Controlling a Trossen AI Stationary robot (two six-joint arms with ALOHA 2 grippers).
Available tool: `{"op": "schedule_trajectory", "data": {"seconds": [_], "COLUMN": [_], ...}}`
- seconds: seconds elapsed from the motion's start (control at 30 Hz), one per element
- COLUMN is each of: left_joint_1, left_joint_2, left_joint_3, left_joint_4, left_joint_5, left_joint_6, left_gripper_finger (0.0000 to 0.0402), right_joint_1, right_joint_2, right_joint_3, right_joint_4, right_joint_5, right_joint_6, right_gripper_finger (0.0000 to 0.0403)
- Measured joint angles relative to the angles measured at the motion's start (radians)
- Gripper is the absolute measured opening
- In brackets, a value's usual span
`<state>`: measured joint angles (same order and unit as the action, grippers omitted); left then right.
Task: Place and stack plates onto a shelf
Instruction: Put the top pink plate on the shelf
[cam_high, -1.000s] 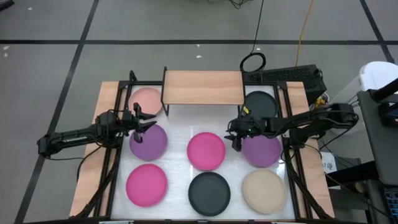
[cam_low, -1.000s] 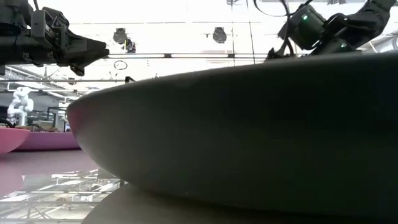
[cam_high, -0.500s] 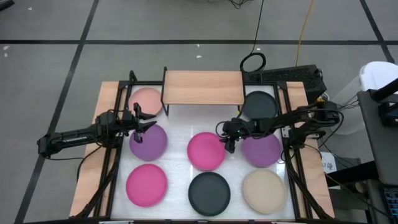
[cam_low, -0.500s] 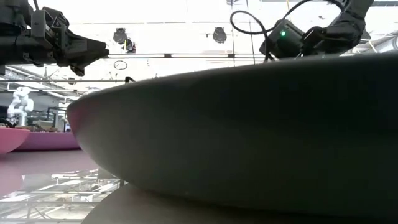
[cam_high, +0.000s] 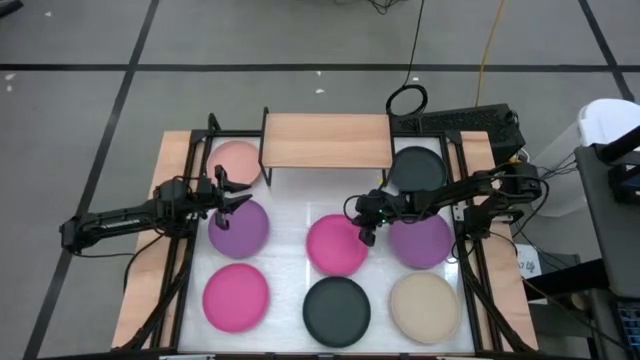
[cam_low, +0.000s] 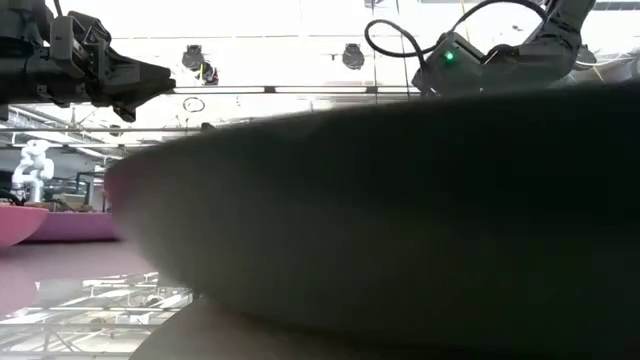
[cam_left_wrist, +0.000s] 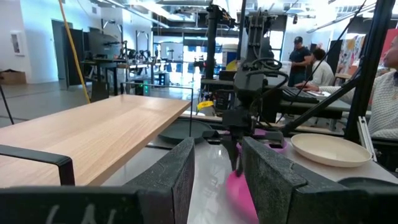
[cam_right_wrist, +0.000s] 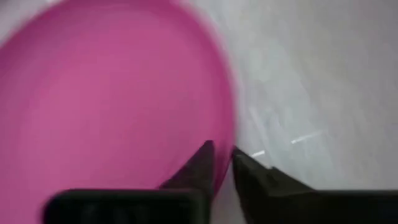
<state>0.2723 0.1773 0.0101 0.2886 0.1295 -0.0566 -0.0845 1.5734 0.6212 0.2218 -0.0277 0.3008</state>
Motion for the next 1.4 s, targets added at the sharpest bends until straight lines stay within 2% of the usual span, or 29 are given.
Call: {"op": "schedule_trajectory", "data": {"seconds": [0.13, 0.3, 0.47, 0.63, 0.77, 0.83, 0.93, 1.07, 1.17, 1.27, 1.4], "left_joint_1": [0.000, 0.000, 0.000, 0.000, 0.000, 0.000, 0.000, 0.000, 0.000, 0.000, 0.000], "left_joint_2": [0.000, 0.000, 0.000, 0.000, 0.000, 0.000, 0.000, 0.000, 0.000, 0.000, 0.000], "left_joint_3": [0.000, 0.000, 0.000, 0.000, 0.000, 0.000, 0.000, 0.000, 0.000, 0.000, 0.000], "left_joint_4": [0.000, 0.000, 0.000, 0.002, 0.000, 0.000, 0.000, 0.000, 0.000, 0.000, 0.000], "left_joint_5": [0.000, 0.000, 0.000, 0.000, 0.000, 0.000, 0.000, 0.000, 0.000, 0.000, 0.000], "left_joint_6": [0.000, 0.000, 0.000, 0.000, 0.000, 0.000, 0.000, 0.000, 0.000, 0.000, 0.000], "left_gripper_finger": [0.0138, 0.0138, 0.0138, 0.0138, 0.0138, 0.0138, 0.0138, 0.0138, 0.0138, 0.0138, 0.0138], "right_joint_1": [-0.013, -0.016, -0.044, -0.107, -0.207, -0.283, -0.414, -0.558, -0.626, -0.662, -0.680], "right_joint_2": [0.000, -0.016, -0.107, -0.261, -0.394, -0.435, -0.446, -0.374, -0.303, -0.241, -0.179], "right_joint_3": [-0.001, -0.002, -0.002, -0.002, 0.013, 0.057, 0.167, 0.339, 0.423, 0.441, 0.434], "right_joint_4": [0.023, 0.146, 0.242, 0.334, 0.397, 0.348, 0.165, -0.118, -0.277, -0.336, -0.326], "right_joint_5": [-0.001, 0.005, 0.011, 0.121, 0.256, 0.295, 0.277, 0.199, 0.149, 0.127, 0.121], "right_joint_6": [0.005, -0.005, -0.017, -0.106, -0.242, -0.307, -0.319, -0.321, -0.322, -0.321, -0.316], "right_gripper_finger": [0.0004, 0.0002, 0.0001, 0.0001, 0.0001, 0.0001, 0.0000, 0.0000, 0.0000, 0.0000, 0.0000]}}
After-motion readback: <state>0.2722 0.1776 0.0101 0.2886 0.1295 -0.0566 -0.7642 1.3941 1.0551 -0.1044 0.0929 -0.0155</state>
